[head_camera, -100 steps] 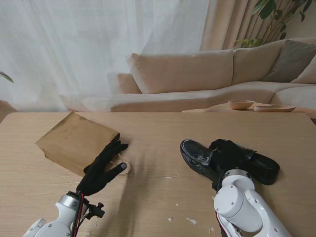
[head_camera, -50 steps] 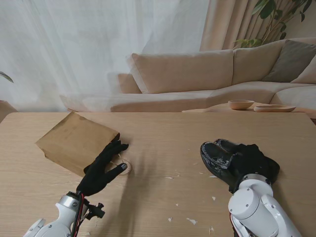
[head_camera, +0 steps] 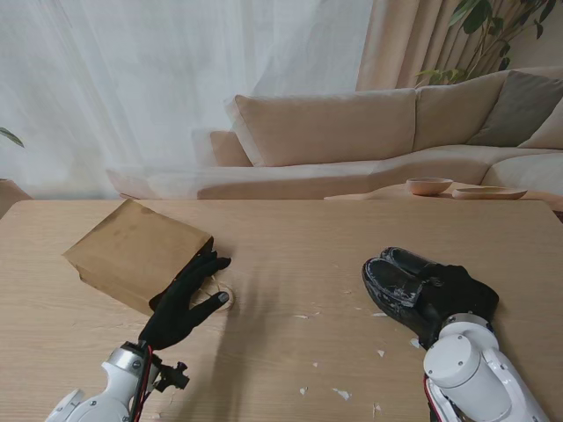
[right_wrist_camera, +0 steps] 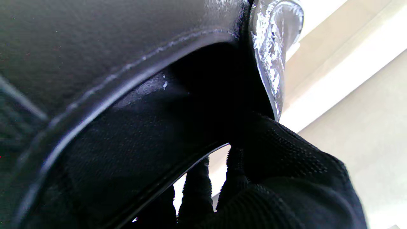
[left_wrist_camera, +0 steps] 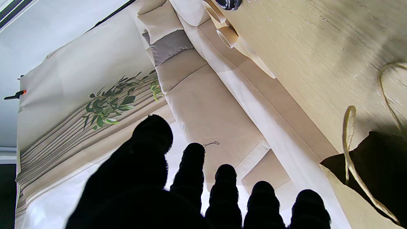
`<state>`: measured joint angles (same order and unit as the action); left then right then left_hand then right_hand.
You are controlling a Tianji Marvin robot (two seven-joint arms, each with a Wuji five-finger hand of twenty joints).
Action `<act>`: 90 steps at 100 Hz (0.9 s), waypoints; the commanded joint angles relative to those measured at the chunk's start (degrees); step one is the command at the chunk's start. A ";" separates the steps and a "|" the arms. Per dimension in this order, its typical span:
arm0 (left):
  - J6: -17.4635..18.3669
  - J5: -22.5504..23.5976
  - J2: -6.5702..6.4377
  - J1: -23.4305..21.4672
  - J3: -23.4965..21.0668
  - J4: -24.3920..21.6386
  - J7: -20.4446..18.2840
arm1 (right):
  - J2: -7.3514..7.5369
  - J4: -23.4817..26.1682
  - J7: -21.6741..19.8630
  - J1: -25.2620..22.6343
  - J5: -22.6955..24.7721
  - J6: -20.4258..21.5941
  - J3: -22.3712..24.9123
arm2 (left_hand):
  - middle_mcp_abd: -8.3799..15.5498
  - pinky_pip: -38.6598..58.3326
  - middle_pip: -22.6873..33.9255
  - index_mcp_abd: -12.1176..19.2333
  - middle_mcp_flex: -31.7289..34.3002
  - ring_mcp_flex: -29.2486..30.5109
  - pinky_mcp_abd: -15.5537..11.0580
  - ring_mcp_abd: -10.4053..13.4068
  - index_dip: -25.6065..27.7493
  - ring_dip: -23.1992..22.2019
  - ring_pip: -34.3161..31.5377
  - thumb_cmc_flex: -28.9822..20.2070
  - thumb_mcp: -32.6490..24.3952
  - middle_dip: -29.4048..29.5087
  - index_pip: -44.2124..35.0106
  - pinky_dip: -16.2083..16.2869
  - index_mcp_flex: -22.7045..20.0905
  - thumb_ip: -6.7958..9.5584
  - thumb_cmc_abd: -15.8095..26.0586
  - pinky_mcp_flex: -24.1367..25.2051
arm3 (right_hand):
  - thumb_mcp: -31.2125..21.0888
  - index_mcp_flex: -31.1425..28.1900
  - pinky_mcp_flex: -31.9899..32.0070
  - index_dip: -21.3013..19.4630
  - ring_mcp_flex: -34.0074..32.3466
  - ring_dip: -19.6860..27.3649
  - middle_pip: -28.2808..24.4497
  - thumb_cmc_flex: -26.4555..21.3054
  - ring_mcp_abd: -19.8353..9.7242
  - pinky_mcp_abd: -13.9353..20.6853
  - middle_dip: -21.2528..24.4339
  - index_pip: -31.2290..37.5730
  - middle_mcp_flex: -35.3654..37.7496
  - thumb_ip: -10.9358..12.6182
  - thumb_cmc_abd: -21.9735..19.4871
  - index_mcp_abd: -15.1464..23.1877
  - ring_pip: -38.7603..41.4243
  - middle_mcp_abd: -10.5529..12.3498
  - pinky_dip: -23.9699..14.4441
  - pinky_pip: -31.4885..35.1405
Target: Bag the shoes
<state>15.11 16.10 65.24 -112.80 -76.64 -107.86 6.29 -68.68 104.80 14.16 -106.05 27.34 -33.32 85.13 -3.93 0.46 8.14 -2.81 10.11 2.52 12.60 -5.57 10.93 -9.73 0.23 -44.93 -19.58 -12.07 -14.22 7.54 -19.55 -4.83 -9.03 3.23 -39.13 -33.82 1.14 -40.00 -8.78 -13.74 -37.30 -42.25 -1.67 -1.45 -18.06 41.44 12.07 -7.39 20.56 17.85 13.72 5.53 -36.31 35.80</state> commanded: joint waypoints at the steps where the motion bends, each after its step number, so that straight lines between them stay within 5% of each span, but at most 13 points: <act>1: -0.45 0.15 0.20 0.00 0.23 -0.10 -0.60 | 0.11 -0.24 -0.80 0.27 -0.03 -0.30 0.24 | 0.54 -0.94 -0.60 1.84 -0.52 -1.03 -0.52 0.98 0.27 0.02 0.11 -1.46 -0.02 -0.21 -0.46 0.17 1.38 0.80 1.71 0.23 | 2.96 -6.32 0.74 -6.95 1.66 -0.13 1.26 1.99 -2.13 0.73 0.35 7.69 -1.08 -1.97 -7.96 5.88 -1.68 2.46 -2.14 -4.24; 56: -1.53 1.15 0.25 0.68 1.25 0.16 -0.02 | -0.07 -8.85 0.29 6.15 -1.23 2.59 -0.02 | 0.72 -0.96 -0.97 2.02 -0.64 -1.03 -0.59 0.97 0.28 0.18 0.12 -1.39 0.49 -0.33 -0.56 0.03 1.65 0.73 2.09 0.22 | 7.25 -6.61 0.18 -6.42 1.66 -0.88 2.48 2.34 -3.12 1.40 0.66 4.28 -0.84 -4.38 -9.83 13.00 -2.99 4.49 -6.03 -8.89; 65: -1.70 1.26 0.25 0.72 1.38 0.11 0.01 | 0.01 -10.08 0.14 6.80 -1.05 2.57 -0.21 | 0.70 -0.96 -0.99 2.04 -0.64 -1.04 -0.59 0.95 0.28 0.19 0.11 -1.43 0.57 -0.38 -0.58 0.01 1.66 0.73 2.11 0.22 | 6.76 -6.97 -0.15 -1.89 1.59 -0.96 3.05 2.39 -2.96 1.37 0.90 3.60 -0.74 -4.59 -9.04 12.67 -2.78 4.62 -6.97 -9.53; 79: -1.77 1.46 0.25 0.80 1.46 0.18 0.09 | -0.26 -11.82 1.52 7.38 -0.72 2.75 -0.51 | 0.71 -0.96 -1.01 1.94 -0.64 -1.04 -0.58 0.90 0.30 0.20 0.11 -1.54 0.65 -0.44 -0.63 -0.02 1.59 0.75 2.13 0.22 | -0.49 -4.42 -1.20 16.99 1.32 -1.02 2.25 4.05 -2.49 0.88 0.55 5.55 -0.71 -5.62 -3.70 11.55 -0.56 5.20 -8.33 -10.28; 90: -1.94 1.55 0.25 0.82 1.54 0.16 0.13 | -0.17 -11.93 1.80 7.02 0.12 3.04 -0.56 | 0.78 -0.95 -1.08 2.02 -0.67 -1.05 -0.60 0.93 0.29 0.21 0.12 -1.62 0.73 -0.45 -0.64 -0.03 1.58 0.76 2.14 0.21 | -10.24 -0.46 -1.65 20.32 1.28 -0.83 3.34 8.56 -1.87 0.34 1.00 -0.24 -0.73 -6.27 3.24 10.77 0.34 5.12 -8.19 -10.24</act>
<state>13.66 17.57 65.27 -111.87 -75.30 -107.47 6.96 -68.41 93.04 16.76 -98.30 26.89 -30.50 84.67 -3.93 0.46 8.14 -2.78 10.11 2.52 12.61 -5.57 10.93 -9.73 0.23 -44.93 -19.58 -12.07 -14.26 7.54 -19.54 -4.83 -9.04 3.23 -45.73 -35.29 0.88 -20.35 -8.78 -14.43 -35.33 -37.24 -2.48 2.69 -17.71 41.78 12.10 -11.53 20.98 25.85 13.38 12.10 -44.17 25.88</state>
